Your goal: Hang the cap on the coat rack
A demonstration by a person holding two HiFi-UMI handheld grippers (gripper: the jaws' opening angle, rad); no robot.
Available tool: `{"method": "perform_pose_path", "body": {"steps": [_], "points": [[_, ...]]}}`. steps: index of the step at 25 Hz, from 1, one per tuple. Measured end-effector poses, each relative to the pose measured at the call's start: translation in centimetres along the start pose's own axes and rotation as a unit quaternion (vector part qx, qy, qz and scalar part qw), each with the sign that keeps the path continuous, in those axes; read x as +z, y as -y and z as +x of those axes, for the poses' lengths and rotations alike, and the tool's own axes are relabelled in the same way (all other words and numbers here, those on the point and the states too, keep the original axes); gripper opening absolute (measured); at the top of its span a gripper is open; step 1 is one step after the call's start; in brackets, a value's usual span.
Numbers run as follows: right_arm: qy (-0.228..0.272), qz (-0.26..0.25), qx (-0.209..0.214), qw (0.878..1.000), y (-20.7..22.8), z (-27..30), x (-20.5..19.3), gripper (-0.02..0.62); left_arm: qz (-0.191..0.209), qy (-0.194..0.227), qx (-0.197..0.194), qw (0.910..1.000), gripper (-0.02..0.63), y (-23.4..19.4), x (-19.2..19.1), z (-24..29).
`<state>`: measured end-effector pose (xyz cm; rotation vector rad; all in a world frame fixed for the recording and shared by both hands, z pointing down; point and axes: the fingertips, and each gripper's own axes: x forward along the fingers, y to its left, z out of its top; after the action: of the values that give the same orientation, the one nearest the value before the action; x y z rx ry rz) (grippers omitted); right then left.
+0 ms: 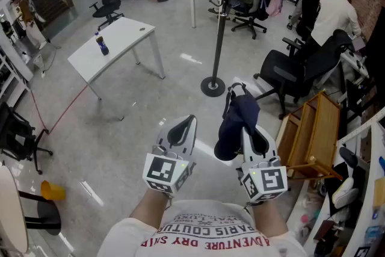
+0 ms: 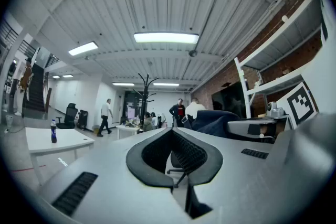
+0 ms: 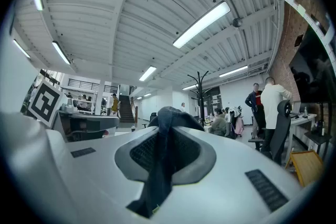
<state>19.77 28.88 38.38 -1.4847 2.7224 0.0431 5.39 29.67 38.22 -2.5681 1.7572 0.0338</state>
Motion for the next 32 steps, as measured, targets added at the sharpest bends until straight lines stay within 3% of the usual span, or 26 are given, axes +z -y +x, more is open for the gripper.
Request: {"method": "perform_pose_path", "body": {"steps": [16, 21, 32], "points": [[-0.015, 0.014, -0.005, 1.0, -0.7, -0.3, -0.7, 0.04, -0.015, 0.008, 0.003, 0.9998, 0.005, -0.6, -0.5, -1.4], [-0.019, 0.023, -0.006, 1.0, -2.9, 0.4, -1.5, 0.04, -0.004, 0.009, 0.02, 0.9998, 0.005, -3.5, -1.3, -3.3], [-0.036, 0.027, 0.004, 0.999, -8.0, 5.1, -2.9, 0.04, -0.045, -0.003, 0.028, 0.9986, 0.005, -10.6, -2.9, -5.2]]}}
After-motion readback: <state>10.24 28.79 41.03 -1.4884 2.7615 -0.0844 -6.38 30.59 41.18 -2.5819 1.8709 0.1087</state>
